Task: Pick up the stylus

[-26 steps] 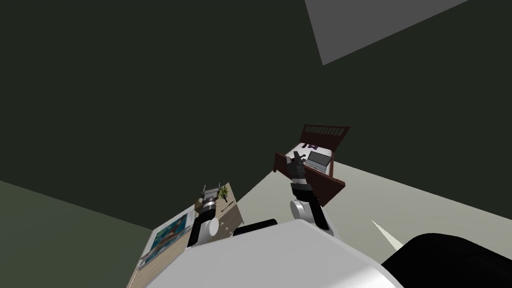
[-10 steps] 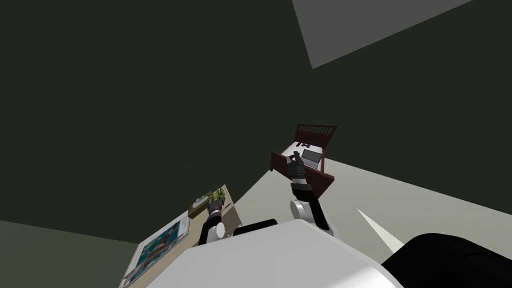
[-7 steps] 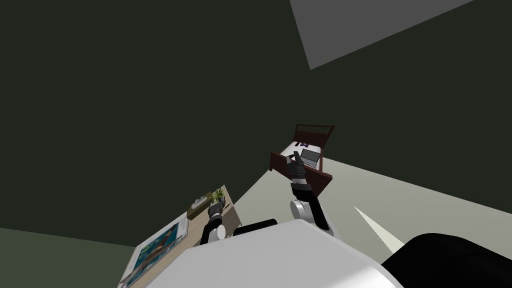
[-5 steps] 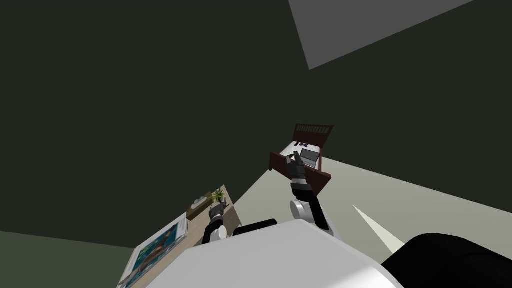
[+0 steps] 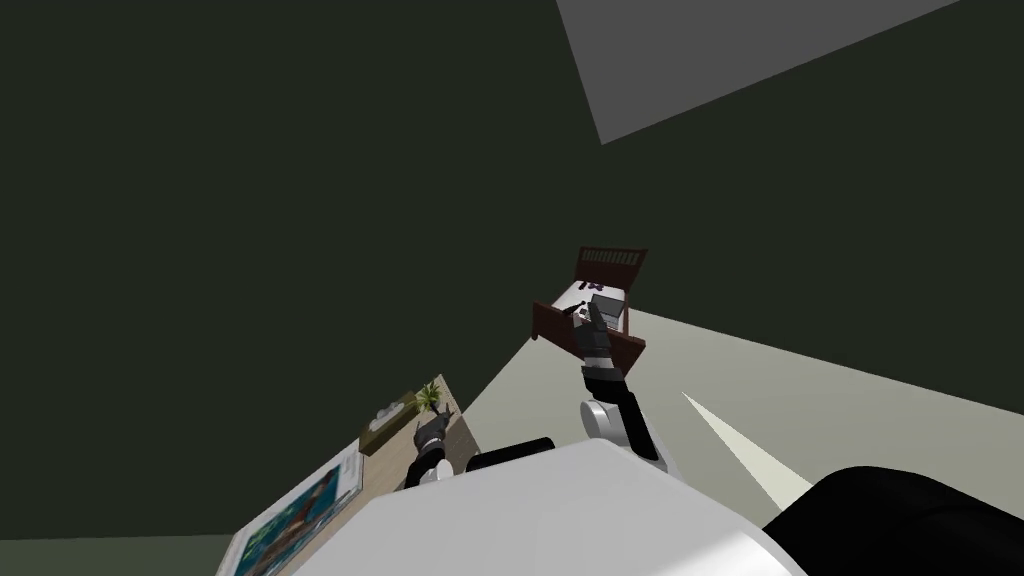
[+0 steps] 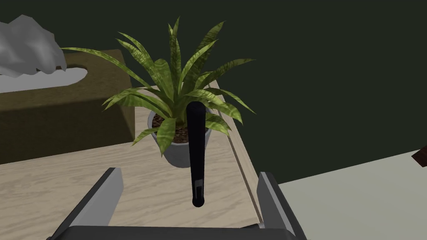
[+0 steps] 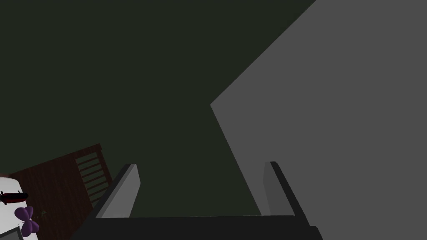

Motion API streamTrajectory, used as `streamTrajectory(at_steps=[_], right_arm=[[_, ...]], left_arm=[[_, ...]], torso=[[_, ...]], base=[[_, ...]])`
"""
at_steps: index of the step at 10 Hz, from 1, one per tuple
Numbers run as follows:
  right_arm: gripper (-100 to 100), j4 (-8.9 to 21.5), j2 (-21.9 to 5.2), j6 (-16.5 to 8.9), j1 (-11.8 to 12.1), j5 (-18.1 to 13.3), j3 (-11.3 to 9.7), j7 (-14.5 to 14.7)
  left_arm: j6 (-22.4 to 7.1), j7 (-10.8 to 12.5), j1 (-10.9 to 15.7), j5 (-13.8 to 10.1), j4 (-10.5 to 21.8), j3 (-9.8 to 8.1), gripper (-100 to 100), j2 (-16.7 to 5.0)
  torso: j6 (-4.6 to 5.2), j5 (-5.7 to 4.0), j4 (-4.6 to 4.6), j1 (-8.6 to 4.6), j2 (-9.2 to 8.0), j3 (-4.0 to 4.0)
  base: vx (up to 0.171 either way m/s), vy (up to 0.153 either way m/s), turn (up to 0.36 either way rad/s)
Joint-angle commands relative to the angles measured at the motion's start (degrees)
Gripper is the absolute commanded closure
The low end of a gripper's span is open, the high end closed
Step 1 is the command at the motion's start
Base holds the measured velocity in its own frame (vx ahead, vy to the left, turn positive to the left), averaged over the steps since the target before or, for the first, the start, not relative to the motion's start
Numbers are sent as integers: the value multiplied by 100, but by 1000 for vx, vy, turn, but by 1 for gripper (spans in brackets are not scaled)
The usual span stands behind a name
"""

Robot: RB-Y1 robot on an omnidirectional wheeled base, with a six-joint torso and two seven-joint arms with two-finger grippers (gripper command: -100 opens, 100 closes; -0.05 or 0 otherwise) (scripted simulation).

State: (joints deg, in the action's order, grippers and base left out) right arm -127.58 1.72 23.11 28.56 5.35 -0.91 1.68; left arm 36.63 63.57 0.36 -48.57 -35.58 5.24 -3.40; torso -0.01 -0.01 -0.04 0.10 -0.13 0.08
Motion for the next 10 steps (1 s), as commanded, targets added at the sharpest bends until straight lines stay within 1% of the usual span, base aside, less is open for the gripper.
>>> streamTrajectory(at_steps=[1,3,4,5,7,8,10], right_arm=[[0,0,0,0,0,0,0,0],[0,0,0,0,1,0,0,0],[0,0,0,0,1,0,1,0],[0,0,0,0,1,0,1,0],[0,0,0,0,1,0,1,0],[0,0,0,0,2,0,1,0],[0,0,0,0,2,0,1,0]], left_arm=[[-3,-58,-190,-47,-216,-109,-100,27],[100,-68,-572,-167,-489,-397,-100,82],[100,-68,-572,-167,-489,-397,-100,82],[151,-74,-763,-227,-625,-541,-100,109],[151,-74,-763,-227,-625,-541,-100,109],[202,-79,-954,-287,-762,-685,-100,137],[202,-79,-954,-287,-762,-685,-100,137]], torso=[[0,0,0,0,0,0],[-2,0,0,0,1,0],[-2,1,0,3,2,-1],[-3,0,0,0,6,-3],[-3,2,-1,8,-3,2],[-5,1,0,4,3,-1],[-5,1,0,5,3,-1]], base=[[-25,31,-204],[-17,26,-306],[-10,21,-230],[-26,33,-170],[-33,34,-152],[-32,39,-121],[-16,20,-58]])
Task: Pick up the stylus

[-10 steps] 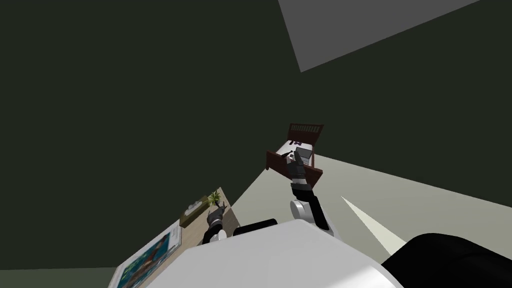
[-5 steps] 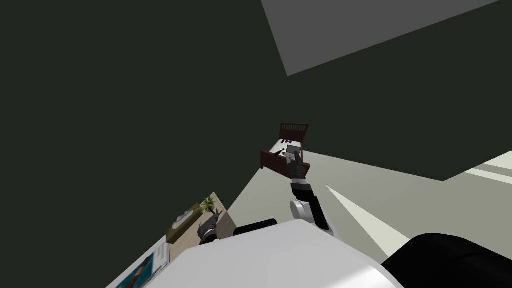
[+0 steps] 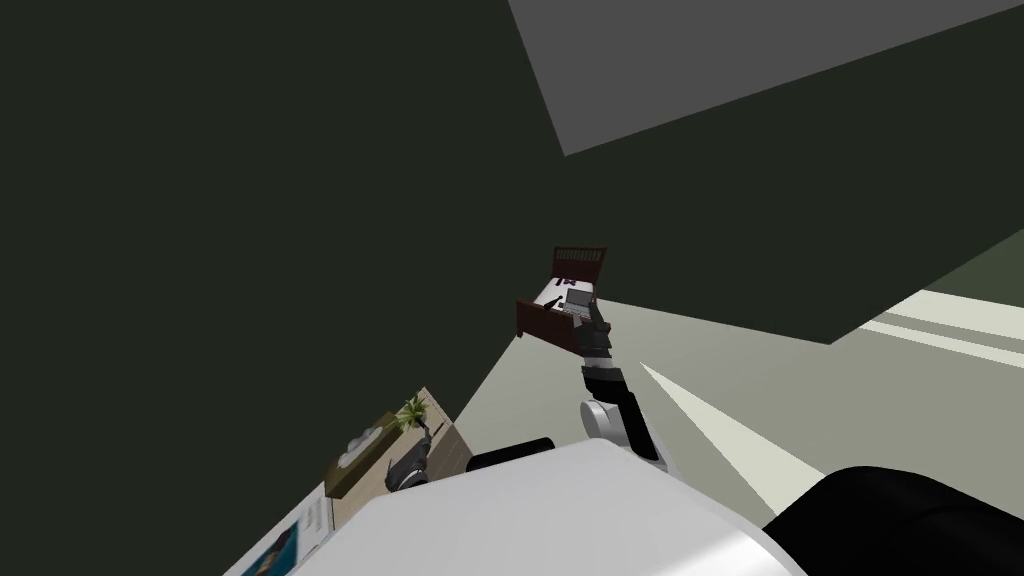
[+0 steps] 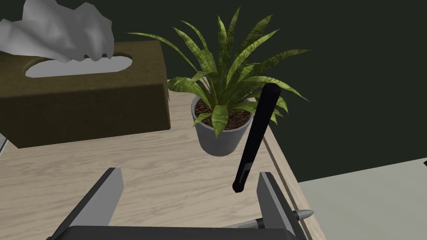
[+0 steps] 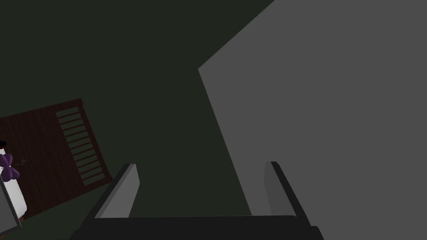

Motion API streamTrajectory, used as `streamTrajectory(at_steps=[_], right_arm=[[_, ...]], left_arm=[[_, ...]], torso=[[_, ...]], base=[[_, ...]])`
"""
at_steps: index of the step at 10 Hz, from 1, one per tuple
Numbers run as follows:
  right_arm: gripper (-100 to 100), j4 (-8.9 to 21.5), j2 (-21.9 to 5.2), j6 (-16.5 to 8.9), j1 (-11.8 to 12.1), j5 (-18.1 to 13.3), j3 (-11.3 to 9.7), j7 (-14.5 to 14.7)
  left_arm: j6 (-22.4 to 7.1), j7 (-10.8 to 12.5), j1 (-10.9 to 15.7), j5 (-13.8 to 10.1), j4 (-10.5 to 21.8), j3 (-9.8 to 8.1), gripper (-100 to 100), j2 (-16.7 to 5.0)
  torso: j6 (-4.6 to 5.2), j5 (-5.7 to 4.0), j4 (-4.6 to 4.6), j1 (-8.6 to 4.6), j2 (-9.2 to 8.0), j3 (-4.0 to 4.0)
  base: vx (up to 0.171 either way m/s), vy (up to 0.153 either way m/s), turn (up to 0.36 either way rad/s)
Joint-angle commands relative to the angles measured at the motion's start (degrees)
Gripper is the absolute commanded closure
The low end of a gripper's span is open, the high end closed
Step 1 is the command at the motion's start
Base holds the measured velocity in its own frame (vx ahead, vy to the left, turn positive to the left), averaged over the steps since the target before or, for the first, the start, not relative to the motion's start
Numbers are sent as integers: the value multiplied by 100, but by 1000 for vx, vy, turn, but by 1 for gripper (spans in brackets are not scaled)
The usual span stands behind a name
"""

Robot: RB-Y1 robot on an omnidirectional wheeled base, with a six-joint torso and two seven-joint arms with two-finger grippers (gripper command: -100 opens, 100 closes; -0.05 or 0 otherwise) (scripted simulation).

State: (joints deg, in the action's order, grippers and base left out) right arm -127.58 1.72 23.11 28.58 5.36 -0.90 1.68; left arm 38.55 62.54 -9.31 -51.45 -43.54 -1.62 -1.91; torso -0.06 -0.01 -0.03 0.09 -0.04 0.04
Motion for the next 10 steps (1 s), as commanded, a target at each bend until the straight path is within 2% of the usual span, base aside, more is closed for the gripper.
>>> streamTrajectory(at_steps=[1,4,5,6,8,10], right_arm=[[0,0,0,0,0,0,0,0],[0,0,0,0,0,0,0,0],[0,0,1,0,1,0,0,0],[0,0,0,0,0,0,-1,0],[0,0,0,0,0,0,0,0],[0,0,-1,0,1,0,1,0]], left_arm=[[10,24,13,1,34,1,-100,-12],[10,24,13,1,34,1,-100,-12],[62,19,-178,-59,-103,-143,-100,16],[62,19,-178,-59,-103,-143,-100,16],[164,8,-560,-179,-375,-431,-100,70],[164,8,-560,-179,-375,-431,-100,70]], torso=[[0,0,0,0,0,0],[1,-2,1,-10,7,-4],[1,-4,3,-21,17,-9],[3,-4,5,-22,29,-16],[4,0,8,6,41,-23],[-1,3,4,12,16,-10]], base=[[-5,3,-33],[11,-17,-49],[78,-43,-260],[101,-15,-371],[88,56,-462],[4,36,-76]])
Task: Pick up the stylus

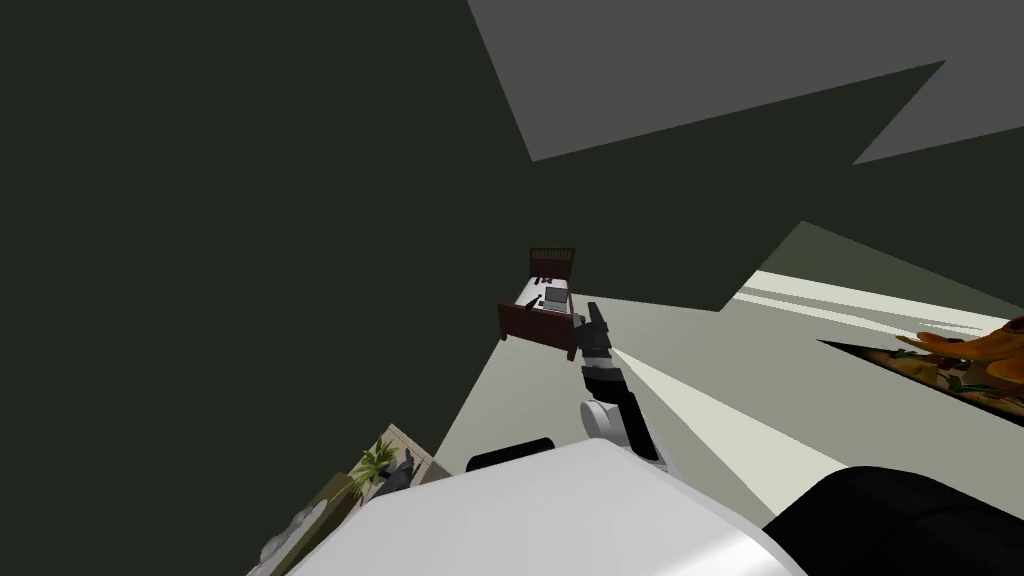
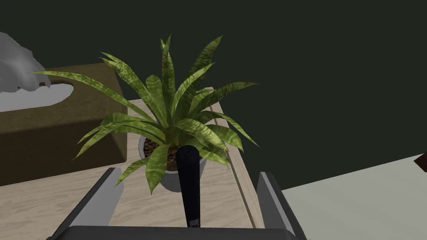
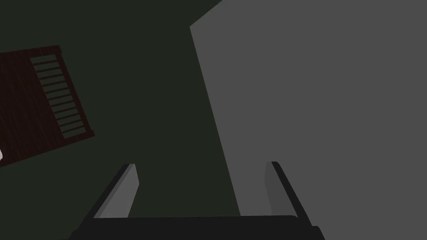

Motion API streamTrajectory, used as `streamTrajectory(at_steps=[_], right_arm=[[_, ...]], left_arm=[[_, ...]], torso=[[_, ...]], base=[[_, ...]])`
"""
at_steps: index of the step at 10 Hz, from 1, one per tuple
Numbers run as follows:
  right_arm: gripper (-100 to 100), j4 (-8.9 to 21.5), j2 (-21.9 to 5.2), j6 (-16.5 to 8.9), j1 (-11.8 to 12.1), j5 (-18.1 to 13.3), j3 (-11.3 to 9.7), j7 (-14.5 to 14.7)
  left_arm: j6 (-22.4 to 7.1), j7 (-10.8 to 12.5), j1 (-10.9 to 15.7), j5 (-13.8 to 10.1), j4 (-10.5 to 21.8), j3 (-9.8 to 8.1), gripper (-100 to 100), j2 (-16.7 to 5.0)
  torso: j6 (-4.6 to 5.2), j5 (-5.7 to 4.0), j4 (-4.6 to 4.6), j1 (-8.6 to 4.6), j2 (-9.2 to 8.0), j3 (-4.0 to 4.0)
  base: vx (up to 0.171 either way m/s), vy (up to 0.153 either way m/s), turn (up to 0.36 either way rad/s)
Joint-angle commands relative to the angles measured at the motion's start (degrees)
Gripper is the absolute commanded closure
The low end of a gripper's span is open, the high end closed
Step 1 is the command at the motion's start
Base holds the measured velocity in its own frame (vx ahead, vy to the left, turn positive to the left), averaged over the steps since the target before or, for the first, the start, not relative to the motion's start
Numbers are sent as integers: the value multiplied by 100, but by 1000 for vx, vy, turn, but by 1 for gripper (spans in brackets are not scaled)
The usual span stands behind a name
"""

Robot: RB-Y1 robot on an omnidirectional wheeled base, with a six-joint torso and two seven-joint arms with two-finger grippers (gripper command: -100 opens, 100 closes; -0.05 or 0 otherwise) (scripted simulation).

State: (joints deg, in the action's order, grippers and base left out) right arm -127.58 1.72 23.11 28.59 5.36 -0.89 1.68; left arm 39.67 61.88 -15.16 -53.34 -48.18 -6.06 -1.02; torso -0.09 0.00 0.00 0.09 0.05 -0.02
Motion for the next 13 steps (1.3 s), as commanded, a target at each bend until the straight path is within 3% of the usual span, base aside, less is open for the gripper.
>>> streamTrajectory(at_steps=[1,2,3,7,8,9,11,12,13], right_arm=[[0,0,0,0,0,0,0,0],[0,0,0,0,-2,0,-1,0],[0,0,0,0,0,0,0,0],[0,0,0,0,0,0,0,0],[0,0,0,0,0,0,0,0],[0,0,0,0,0,0,0,0],[0,0,0,0,1,0,0,0],[0,0,1,0,1,0,0,0],[0,0,1,0,0,0,-1,0]], left_arm=[[104,69,-166,-50,-48,-131,-100,9],[71,56,-53,-25,37,-69,-100,-1],[90,68,-58,-29,40,-79,100,-1],[88,74,-52,-30,35,-75,100,3],[88,73,-53,-29,35,-75,0,3],[53,74,25,10,88,13,100,-19],[-50,85,398,130,361,301,100,-73],[-50,85,407,130,361,301,100,-73],[-101,90,598,190,497,445,100,-101]], torso=[[0,0,0,0,0,0],[5,-2,-2,-7,-5,3],[0,-2,-1,-7,-3,2],[-1,-4,3,-9,1,-2],[-1,-4,3,-8,2,-2],[-1,-4,3,-8,2,-2],[-5,0,6,-18,2,-4],[11,16,7,-31,18,-12],[13,19,10,-31,25,-17]], base=[[-7,-1,-311],[-4,8,-79],[-1,2,16],[0,0,0],[0,0,0],[-2,-9,275],[8,-42,377],[25,-61,221],[34,-66,233]])
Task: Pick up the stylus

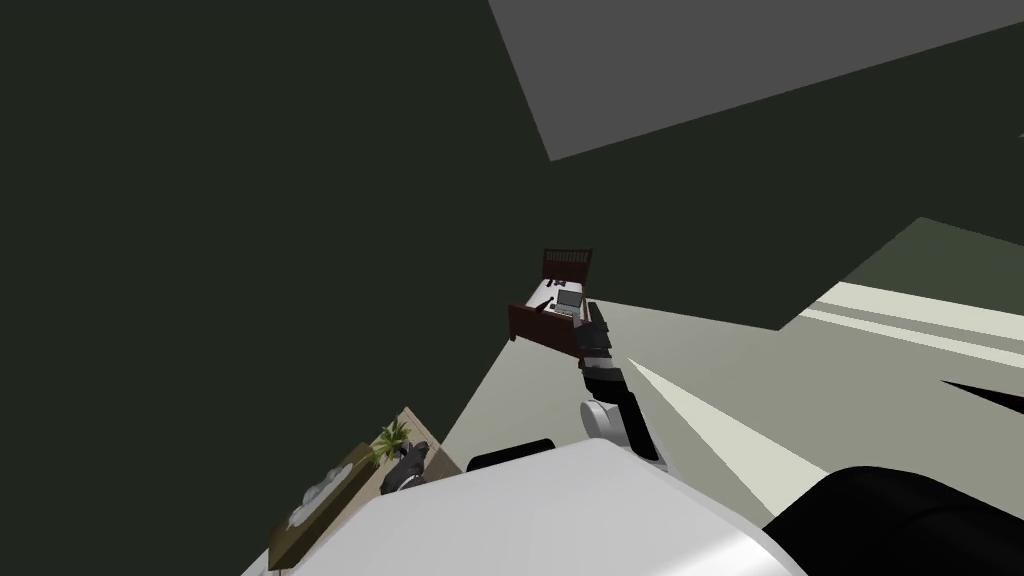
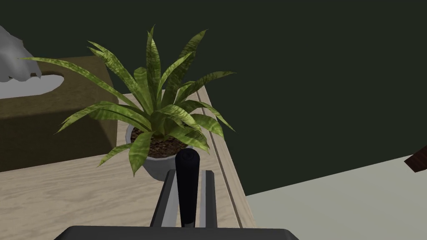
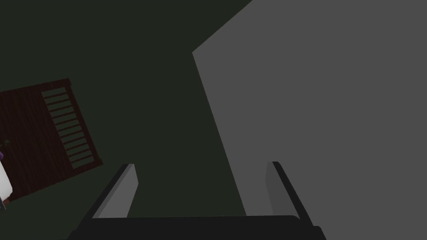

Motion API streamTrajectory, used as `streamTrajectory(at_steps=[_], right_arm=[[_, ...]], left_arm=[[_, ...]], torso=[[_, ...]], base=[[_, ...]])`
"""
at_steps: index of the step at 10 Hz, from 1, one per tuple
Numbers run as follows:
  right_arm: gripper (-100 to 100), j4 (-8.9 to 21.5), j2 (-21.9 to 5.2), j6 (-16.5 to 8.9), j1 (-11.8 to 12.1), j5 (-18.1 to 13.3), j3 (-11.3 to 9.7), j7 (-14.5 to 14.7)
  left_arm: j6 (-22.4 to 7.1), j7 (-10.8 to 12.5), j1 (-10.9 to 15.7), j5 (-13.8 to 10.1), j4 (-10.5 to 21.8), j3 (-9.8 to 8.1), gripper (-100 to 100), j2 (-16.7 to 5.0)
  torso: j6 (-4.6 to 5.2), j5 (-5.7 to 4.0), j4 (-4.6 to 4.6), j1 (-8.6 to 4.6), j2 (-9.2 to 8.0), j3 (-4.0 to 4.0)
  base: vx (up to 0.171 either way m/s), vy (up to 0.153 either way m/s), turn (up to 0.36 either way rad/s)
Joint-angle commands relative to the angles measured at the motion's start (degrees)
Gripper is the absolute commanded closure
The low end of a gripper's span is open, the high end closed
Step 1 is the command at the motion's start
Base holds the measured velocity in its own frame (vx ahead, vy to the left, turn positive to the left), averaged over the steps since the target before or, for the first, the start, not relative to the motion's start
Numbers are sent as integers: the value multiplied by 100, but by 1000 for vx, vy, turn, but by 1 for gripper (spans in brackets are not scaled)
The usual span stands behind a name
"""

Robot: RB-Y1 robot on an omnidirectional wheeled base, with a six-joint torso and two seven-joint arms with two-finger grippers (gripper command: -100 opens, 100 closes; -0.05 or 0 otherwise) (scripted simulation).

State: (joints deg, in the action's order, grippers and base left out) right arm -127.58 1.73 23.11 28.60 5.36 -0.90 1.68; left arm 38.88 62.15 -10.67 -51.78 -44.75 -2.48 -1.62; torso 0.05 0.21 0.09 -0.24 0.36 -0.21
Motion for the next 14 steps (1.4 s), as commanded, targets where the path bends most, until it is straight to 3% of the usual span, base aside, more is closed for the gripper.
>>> streamTrajectory(at_steps=[1,2,8,9,14], right_arm=[[0,0,0,0,0,0,0,0],[0,0,0,0,-1,0,0,0],[0,0,-1,0,-1,0,0,0],[0,0,-1,0,-1,0,0,0],[0,0,-1,0,-1,0,0,0]], left_arm=[[-22,63,150,34,155,87,100,-41],[-73,69,341,94,291,231,100,-69],[-73,69,341,94,291,231,100,-69],[-125,74,532,154,427,375,100,-96],[-125,74,532,154,427,375,100,-96]], torso=[[0,0,0,0,0,0],[0,0,-1,10,-2,1],[-3,6,-3,35,-21,11],[-3,6,-2,34,-21,11],[-2,2,2,32,-12,5]], base=[[22,-48,168],[34,-48,166],[-2,-10,37],[8,-28,106],[11,-13,43]])
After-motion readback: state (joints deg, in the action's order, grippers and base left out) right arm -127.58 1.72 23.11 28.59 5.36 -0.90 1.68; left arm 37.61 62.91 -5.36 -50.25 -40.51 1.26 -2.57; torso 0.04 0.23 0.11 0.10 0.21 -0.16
